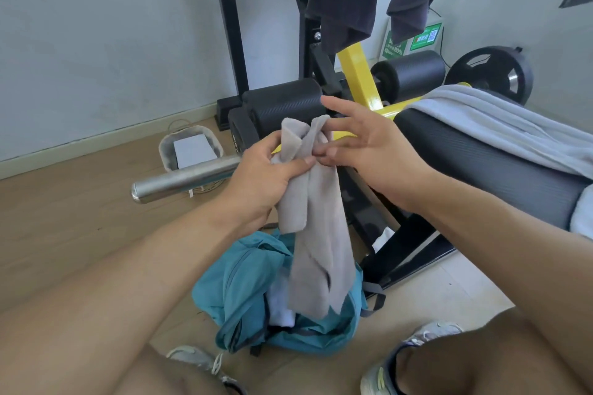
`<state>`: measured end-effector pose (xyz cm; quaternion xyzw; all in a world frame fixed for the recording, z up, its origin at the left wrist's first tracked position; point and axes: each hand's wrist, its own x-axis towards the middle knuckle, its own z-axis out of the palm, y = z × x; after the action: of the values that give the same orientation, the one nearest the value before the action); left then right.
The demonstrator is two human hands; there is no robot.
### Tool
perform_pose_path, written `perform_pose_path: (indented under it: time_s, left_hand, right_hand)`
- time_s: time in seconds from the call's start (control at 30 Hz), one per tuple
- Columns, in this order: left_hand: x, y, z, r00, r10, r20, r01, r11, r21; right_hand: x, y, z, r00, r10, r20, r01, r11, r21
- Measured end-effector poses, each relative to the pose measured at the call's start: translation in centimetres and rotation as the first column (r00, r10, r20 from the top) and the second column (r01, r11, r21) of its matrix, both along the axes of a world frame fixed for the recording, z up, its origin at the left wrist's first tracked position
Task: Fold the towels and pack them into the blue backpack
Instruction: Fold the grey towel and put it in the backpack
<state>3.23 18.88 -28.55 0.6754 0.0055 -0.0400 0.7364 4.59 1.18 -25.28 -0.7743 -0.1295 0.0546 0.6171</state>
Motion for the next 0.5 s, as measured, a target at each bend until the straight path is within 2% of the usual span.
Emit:
perform_pose_path:
  time_s: [0.07,0.17,0.27,0.5]
  left_hand:
    - [0.1,0.2,0.1,0.998,0.02,-0.054,-0.021,0.999,-0.024]
    - [0.2,0.3,0.1,0.992,0.031,-0.121,-0.038,0.998,-0.051]
    - [0.0,0.4,0.1,0.984,0.026,-0.175,-0.032,0.999,-0.033]
    - [0.2,0.9,-0.1,0.964,0.026,-0.264,-0.038,0.998,-0.042]
  right_hand:
    - [-0.2,-0.1,0.0,0.983,0.04,0.181,0.0,0.977,-0.212]
    - [-0.5,-0.1,-0.1,0.94,0.185,0.288,-0.071,0.928,-0.367]
    - [-0.5,0.0,-0.2,0.892,0.338,0.299,-0.162,0.858,-0.488]
    - [-0.7,0.3,0.8,0.833,0.502,0.232,-0.238,0.705,-0.668]
